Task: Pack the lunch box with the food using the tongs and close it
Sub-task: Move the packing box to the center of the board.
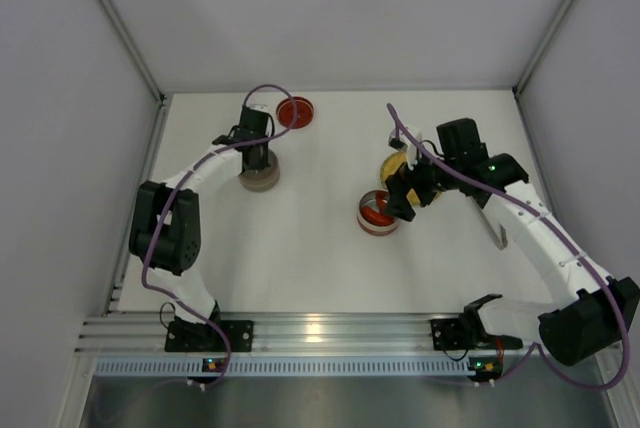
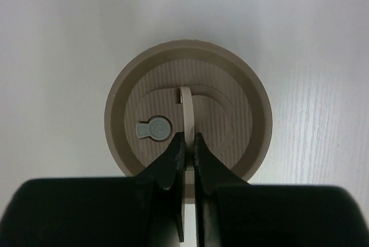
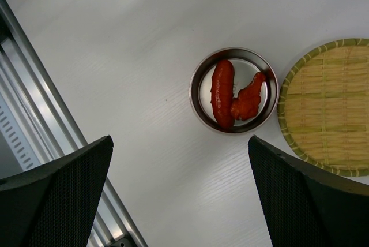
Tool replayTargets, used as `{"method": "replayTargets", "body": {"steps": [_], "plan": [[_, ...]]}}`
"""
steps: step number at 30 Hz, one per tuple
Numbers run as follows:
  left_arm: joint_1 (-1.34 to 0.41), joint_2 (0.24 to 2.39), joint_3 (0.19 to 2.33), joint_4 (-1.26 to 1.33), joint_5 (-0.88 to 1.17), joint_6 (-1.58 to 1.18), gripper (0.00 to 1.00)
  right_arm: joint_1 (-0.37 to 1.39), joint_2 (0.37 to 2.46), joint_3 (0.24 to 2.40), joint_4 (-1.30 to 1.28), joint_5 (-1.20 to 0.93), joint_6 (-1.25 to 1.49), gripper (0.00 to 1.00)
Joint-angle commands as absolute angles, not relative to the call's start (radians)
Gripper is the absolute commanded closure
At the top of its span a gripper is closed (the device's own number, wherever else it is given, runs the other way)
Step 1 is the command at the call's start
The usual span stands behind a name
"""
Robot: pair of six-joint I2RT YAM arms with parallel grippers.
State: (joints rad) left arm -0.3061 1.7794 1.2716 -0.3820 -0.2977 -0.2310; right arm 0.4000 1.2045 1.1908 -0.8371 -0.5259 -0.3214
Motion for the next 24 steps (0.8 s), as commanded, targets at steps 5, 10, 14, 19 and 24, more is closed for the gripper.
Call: {"method": "replayTargets", "body": {"steps": [5,10,14,19,24], "plan": [[-0.246,1.867,1.319,-0.574,0.058,0.142,1.00,0.373,1.198,1.210,-0.793,-0.558,-0.333,0.01],[-0.230,1.859,1.282,-0.670,0.368,0.426,1.00,0.371,1.197,1.212,-0.796,-0.555,-0.342,0.01],[-0.227,1.875,1.269,-0.830,0.462,0.797,1.00,0.371,1.197,1.218,-0.805,-0.557,-0.348,0.01],[-0.227,1.818,1.191,-0.991,0.459,1.115,1.00,0.371,1.186,1.226,-0.819,-0.552,-0.353,0.01],[-0.261,1.767,1.160,-1.138,0.499,1.187,1.00,0.371,1.177,1.232,-0.828,-0.548,-0.345,0.01]]}}
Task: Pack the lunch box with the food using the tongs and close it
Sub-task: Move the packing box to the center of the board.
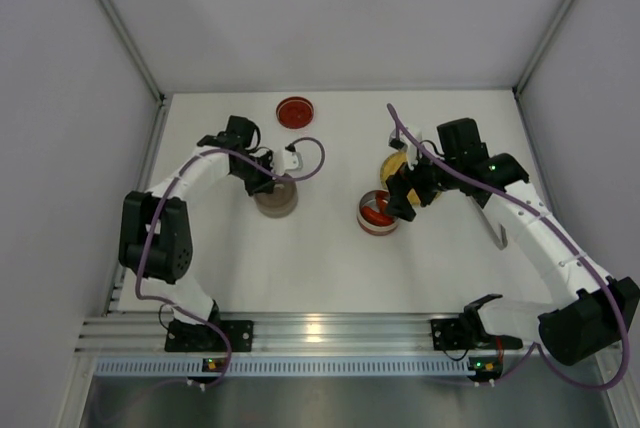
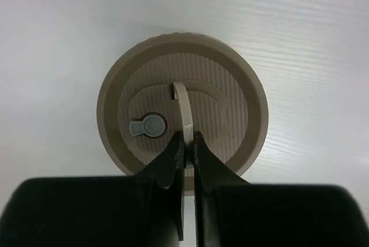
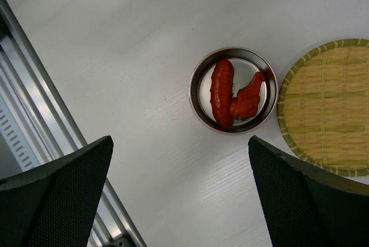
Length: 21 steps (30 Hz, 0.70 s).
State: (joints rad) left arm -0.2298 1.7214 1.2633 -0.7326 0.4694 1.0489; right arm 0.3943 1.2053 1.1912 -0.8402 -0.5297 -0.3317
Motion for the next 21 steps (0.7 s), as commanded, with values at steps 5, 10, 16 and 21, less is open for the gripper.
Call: {"method": "replayTargets", "body": {"steps": [5,10,16,21], "plan": [[-0.345,1.606,1.037,-1.161,0.511,1.207,0.99,0.371,1.170,1.247,-0.838,-0.549,-0.331,0.01],[-0.454,1.452,0.893,-1.166,0.535,1.200,0.93,0.371,1.157,1.256,-0.844,-0.546,-0.319,0.01],[-0.564,1.379,0.822,-1.141,0.554,1.148,0.80,0.371,1.143,1.258,-0.854,-0.541,-0.313,0.01],[-0.604,1.361,0.818,-1.089,0.560,1.086,0.74,0.371,1.134,1.256,-0.861,-0.537,-0.311,0.01]]}}
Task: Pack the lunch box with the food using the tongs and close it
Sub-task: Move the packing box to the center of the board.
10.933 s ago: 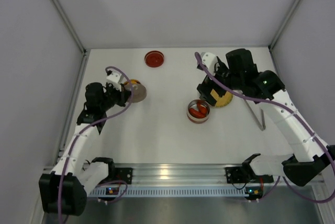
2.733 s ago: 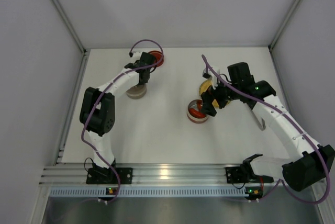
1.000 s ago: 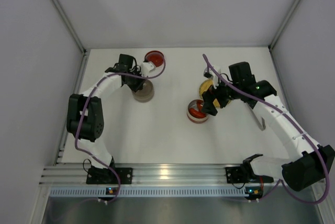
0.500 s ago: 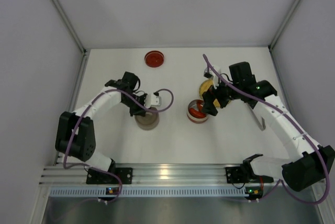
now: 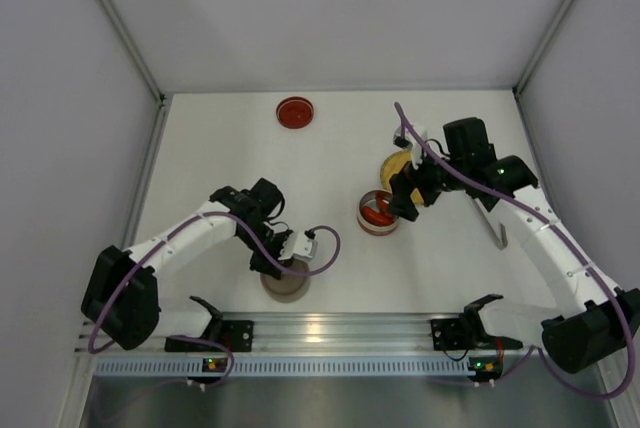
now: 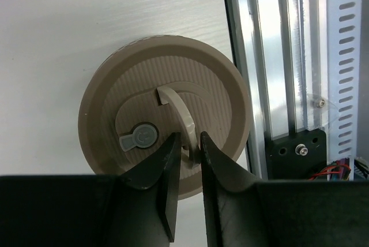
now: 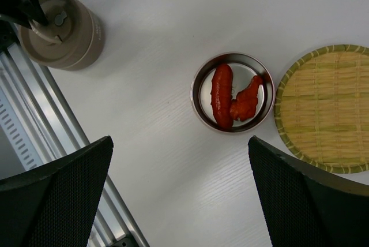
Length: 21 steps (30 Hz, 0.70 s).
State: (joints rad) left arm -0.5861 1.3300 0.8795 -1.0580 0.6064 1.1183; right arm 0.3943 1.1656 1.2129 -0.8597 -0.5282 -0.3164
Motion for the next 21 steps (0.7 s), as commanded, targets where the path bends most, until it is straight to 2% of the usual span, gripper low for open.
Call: {"method": "replayTargets", "body": {"steps": [1,9,16,19,20,21], "plan": [[-0.603,1.365,0.821,-1.085,0.561,1.080,0.74,0.371,1.129,1.255,-0.862,-0.537,-0.311,0.00],[-0.603,1.361,0.841,-1.034,0.568,1.039,0.71,0.371,1.121,1.236,-0.862,-0.537,-0.311,0.01],[-0.604,1.281,0.848,-1.040,0.587,1.055,0.54,0.370,1.121,1.230,-0.857,-0.535,-0.314,0.01],[-0.603,1.232,0.859,-1.092,0.630,1.109,0.44,0.371,1.123,1.230,-0.853,-0.538,-0.313,0.00],[-0.603,1.218,0.861,-1.106,0.643,1.124,0.32,0.371,1.124,1.230,-0.856,-0.538,-0.313,0.01],[-0.603,1.194,0.864,-1.118,0.652,1.158,0.31,0.370,1.124,1.230,-0.853,-0.538,-0.313,0.01]]}}
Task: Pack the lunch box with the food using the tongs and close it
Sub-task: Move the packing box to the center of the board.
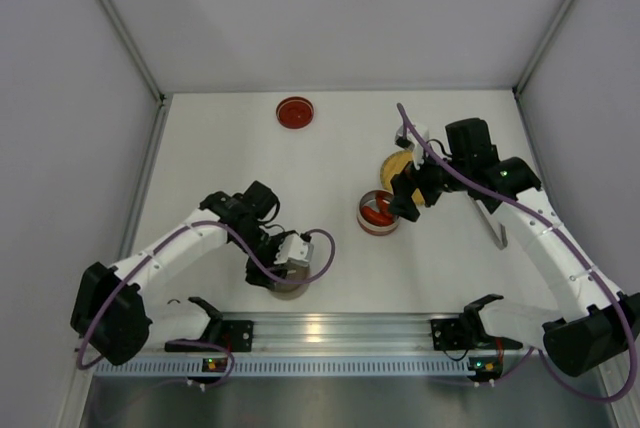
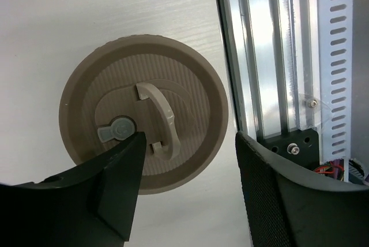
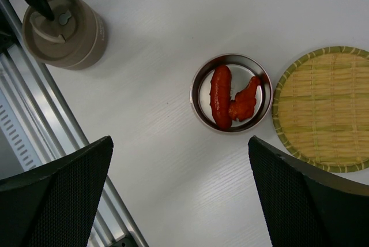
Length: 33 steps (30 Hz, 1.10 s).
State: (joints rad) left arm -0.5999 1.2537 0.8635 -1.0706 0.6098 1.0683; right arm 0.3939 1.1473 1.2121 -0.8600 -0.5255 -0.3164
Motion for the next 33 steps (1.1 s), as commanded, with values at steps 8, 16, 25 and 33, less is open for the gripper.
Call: {"method": "replayTargets", "body": {"steps": [8,16,25,33], "plan": [[-0.603,1.144,0.925,-1.180,0.758,1.191,0.58,0.371,1.127,1.227,-0.847,-0.546,-0.308,0.01],[-0.603,1.149,0.925,-0.996,0.684,1.020,1.00,0.370,1.123,1.221,-0.856,-0.548,-0.308,0.01],[-0.603,1.193,0.865,-0.936,0.586,1.015,0.77,0.371,1.123,1.218,-0.854,-0.545,-0.314,0.01],[-0.603,1.203,0.831,-0.962,0.600,1.086,0.55,0.371,1.135,1.224,-0.847,-0.543,-0.311,0.01]]}}
